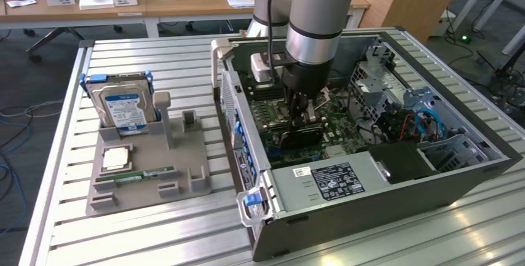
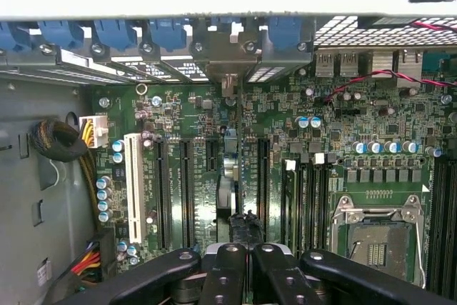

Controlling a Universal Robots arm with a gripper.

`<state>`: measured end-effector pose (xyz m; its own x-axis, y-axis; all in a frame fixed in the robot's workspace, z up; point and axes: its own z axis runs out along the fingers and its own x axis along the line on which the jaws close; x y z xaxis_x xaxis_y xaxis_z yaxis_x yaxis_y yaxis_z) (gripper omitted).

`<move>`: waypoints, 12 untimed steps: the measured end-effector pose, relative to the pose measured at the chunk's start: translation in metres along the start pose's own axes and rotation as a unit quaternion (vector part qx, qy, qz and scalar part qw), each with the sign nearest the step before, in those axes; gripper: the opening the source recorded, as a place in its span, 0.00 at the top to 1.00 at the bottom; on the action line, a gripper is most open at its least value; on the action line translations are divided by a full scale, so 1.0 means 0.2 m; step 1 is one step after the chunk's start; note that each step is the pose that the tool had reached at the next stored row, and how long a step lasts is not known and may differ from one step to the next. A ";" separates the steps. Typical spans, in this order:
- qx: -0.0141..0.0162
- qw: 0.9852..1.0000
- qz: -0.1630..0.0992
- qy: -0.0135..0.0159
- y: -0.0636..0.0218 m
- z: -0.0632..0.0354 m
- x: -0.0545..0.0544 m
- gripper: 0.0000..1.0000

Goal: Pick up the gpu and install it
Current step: 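Press down on the gpu until it lock into place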

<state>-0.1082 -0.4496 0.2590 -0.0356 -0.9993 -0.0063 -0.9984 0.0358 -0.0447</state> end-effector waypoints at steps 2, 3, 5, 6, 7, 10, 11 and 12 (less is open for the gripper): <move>0.000 1.000 0.000 0.000 0.000 0.000 0.00 0.89; 0.000 1.000 0.000 0.000 0.000 0.000 0.00 0.89; 0.000 1.000 0.000 0.000 0.000 -0.004 0.00 0.89; 0.000 1.000 0.000 -0.001 -0.001 -0.008 0.00 0.89; 0.001 1.000 0.000 -0.001 -0.001 -0.013 0.00 0.89; 0.000 1.000 0.000 0.000 -0.002 -0.043 0.00 0.89; 0.000 1.000 0.000 0.000 -0.003 -0.051 0.00 0.89; 0.000 1.000 0.000 0.000 -0.004 -0.059 0.00 0.89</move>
<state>-0.1078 -0.4496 0.2708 -0.0355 -0.9994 -0.0053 -0.9984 0.0357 -0.0449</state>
